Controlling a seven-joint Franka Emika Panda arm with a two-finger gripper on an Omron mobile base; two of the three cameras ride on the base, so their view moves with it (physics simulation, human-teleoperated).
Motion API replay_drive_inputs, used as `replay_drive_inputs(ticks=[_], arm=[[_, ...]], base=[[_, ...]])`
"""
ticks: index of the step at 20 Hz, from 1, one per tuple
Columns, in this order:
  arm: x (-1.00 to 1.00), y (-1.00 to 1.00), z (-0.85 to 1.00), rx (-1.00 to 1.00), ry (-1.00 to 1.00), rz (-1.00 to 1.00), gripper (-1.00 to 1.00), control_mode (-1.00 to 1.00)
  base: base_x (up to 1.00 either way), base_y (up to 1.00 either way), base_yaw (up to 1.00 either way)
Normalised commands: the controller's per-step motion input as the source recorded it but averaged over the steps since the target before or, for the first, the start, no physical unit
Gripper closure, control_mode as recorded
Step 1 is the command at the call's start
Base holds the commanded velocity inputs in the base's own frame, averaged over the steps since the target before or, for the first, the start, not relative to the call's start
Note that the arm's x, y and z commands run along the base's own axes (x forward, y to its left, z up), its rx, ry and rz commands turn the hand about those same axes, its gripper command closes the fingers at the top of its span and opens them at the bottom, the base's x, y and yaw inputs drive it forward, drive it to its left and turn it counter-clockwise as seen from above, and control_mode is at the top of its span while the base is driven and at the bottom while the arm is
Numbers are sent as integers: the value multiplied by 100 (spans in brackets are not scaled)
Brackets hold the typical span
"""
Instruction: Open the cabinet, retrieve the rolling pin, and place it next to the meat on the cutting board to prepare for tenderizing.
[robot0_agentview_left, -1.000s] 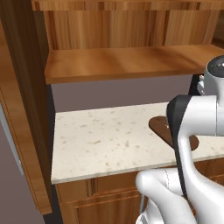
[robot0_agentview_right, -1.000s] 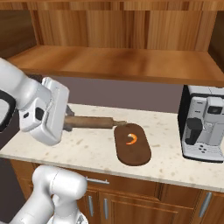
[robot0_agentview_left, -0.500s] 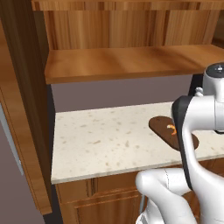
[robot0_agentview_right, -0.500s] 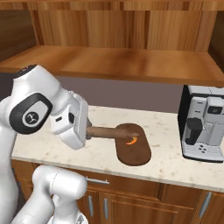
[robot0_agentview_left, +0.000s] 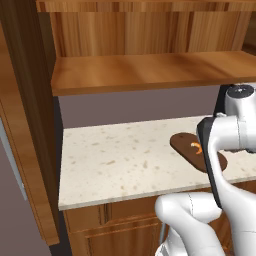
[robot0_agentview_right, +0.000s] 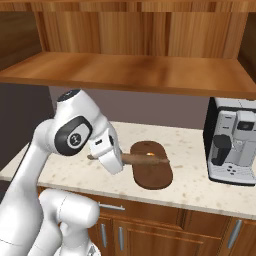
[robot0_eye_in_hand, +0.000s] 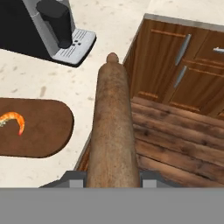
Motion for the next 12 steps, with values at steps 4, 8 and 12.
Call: replay_drive_inputs(ticks=[4, 8, 12], arm=[[39, -20, -58, -1, 1, 12, 100, -100], [40, -10, -56, -2, 0, 13, 100, -100], [44, -12, -50, -1, 0, 13, 100, -100]], base=[[0, 0, 0], [0, 0, 0], [0, 0, 0]])
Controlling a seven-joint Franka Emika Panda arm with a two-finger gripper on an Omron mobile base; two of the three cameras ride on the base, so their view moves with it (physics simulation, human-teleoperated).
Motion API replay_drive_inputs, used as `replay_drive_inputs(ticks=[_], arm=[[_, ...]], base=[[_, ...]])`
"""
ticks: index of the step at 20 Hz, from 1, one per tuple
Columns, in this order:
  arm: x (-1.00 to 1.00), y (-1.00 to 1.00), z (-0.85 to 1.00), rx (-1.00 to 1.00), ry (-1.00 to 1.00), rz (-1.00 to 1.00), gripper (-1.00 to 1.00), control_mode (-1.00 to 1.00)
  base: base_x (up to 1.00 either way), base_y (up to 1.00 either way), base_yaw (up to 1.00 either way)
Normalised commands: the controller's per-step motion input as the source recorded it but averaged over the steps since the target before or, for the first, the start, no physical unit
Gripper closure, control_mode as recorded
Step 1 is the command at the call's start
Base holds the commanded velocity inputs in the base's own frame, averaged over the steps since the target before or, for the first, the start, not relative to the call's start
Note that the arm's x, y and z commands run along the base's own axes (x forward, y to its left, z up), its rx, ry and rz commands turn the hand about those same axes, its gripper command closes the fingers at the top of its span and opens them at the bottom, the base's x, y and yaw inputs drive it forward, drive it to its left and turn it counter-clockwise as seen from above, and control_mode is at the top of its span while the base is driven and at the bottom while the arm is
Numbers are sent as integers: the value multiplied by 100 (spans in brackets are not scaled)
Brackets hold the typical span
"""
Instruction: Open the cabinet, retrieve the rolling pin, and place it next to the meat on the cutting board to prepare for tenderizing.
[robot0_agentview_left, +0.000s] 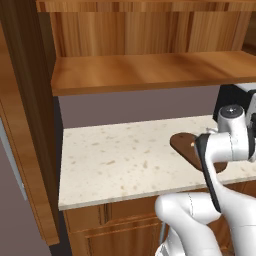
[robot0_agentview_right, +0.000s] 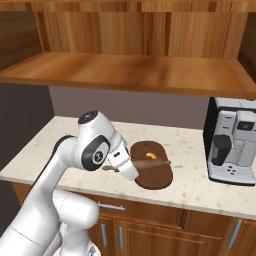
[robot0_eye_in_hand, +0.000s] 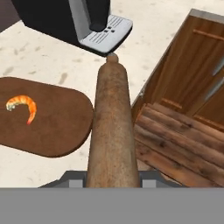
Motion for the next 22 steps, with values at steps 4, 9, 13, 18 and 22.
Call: replay_drive_inputs(ticks=[4, 9, 13, 18, 22], arm=[[41, -16, -48, 0, 0, 14, 100, -100], [40, -19, -44, 0, 0, 13, 100, -100], [38, -19, -38, 0, 0, 12, 100, -100], [28, -18, -32, 0, 0, 11, 100, -100], [28, -17, -25, 0, 0, 9, 100, -100]], base=[[0, 0, 0], [0, 0, 0], [0, 0, 0], [0, 0, 0], [0, 0, 0]])
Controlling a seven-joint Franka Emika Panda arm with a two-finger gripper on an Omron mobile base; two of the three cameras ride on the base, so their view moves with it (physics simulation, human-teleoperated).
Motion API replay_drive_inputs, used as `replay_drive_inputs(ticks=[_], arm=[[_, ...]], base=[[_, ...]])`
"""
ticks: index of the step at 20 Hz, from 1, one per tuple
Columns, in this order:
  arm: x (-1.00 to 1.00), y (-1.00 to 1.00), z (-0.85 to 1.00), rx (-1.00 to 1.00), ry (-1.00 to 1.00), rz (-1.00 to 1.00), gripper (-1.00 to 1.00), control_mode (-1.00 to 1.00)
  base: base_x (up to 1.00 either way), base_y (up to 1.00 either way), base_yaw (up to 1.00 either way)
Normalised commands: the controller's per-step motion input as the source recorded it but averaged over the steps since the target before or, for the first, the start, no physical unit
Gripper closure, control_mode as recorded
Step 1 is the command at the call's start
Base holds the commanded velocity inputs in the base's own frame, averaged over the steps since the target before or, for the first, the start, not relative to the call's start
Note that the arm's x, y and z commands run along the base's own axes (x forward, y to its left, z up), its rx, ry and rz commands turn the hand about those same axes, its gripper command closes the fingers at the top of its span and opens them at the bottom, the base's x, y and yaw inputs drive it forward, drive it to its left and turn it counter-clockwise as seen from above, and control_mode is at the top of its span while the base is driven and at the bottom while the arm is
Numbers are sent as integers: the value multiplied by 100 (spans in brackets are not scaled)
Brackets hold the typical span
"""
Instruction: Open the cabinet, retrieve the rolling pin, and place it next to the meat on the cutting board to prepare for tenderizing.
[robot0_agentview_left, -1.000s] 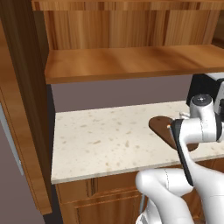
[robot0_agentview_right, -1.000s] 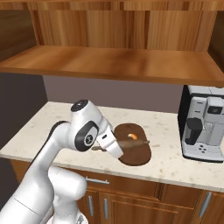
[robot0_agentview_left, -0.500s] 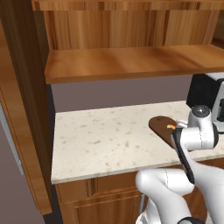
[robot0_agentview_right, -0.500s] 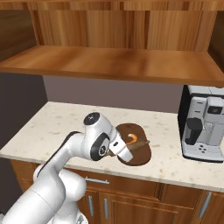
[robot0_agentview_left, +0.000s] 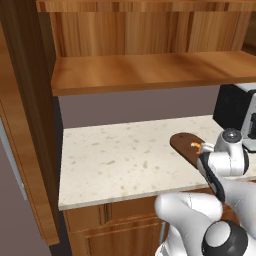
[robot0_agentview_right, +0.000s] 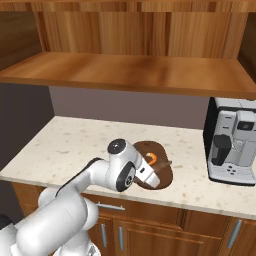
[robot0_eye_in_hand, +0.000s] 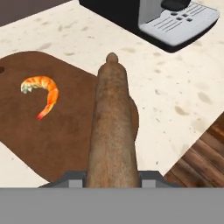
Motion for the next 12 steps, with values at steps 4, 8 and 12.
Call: replay_drive_inputs(ticks=[4, 8, 12], arm=[[30, -17, -21, 0, 0, 8, 100, -100], [34, -14, -20, 0, 0, 7, 100, -100], [37, -8, -15, 0, 0, 6, 100, -100]], base=[[0, 0, 0], [0, 0, 0], [0, 0, 0]])
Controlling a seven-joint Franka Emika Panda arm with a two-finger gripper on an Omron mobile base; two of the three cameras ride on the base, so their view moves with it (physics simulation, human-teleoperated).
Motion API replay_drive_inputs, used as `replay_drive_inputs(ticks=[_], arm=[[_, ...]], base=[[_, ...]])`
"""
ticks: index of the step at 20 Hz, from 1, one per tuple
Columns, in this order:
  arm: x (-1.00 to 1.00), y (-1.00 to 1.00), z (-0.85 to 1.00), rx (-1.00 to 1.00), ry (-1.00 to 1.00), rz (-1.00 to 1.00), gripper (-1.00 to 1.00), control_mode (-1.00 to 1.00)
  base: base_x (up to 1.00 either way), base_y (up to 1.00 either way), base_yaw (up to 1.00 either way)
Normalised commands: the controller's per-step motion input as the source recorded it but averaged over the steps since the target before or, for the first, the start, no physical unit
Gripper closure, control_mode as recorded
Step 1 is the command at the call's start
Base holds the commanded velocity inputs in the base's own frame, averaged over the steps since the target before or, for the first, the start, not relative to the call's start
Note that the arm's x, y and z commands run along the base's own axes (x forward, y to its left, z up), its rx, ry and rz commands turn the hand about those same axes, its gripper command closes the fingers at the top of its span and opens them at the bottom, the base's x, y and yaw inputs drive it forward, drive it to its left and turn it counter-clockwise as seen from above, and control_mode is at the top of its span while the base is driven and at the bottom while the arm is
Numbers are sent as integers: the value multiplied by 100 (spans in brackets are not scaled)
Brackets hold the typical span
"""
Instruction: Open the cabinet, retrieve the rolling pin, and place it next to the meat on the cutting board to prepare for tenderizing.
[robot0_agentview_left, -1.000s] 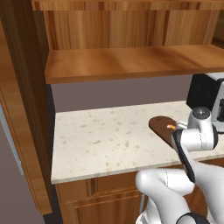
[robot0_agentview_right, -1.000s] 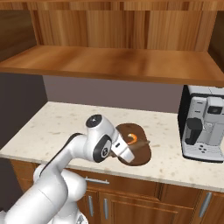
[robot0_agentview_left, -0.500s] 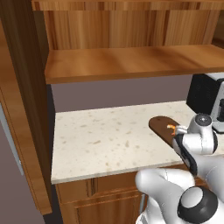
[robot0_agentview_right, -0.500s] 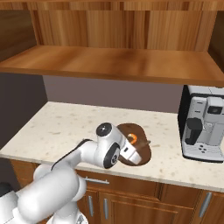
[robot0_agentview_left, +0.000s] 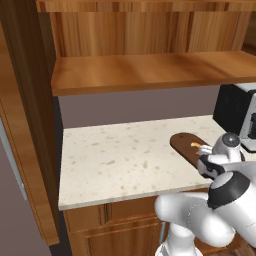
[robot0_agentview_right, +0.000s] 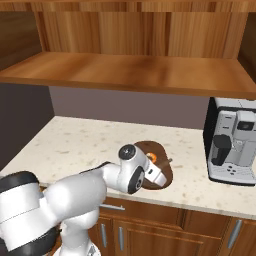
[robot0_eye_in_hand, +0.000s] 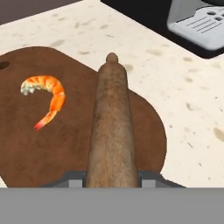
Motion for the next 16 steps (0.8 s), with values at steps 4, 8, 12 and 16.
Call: replay_drive_inputs(ticks=[4, 8, 12, 16], arm=[[30, -3, -14, 2, 3, 5, 100, -100], [27, -1, -12, 4, 3, 5, 100, -100], [14, -2, -13, 5, 1, 6, 100, -100], [14, -8, -19, 4, 1, 6, -100, -100]], base=[[0, 0, 0], [0, 0, 0], [0, 0, 0], [0, 0, 0]])
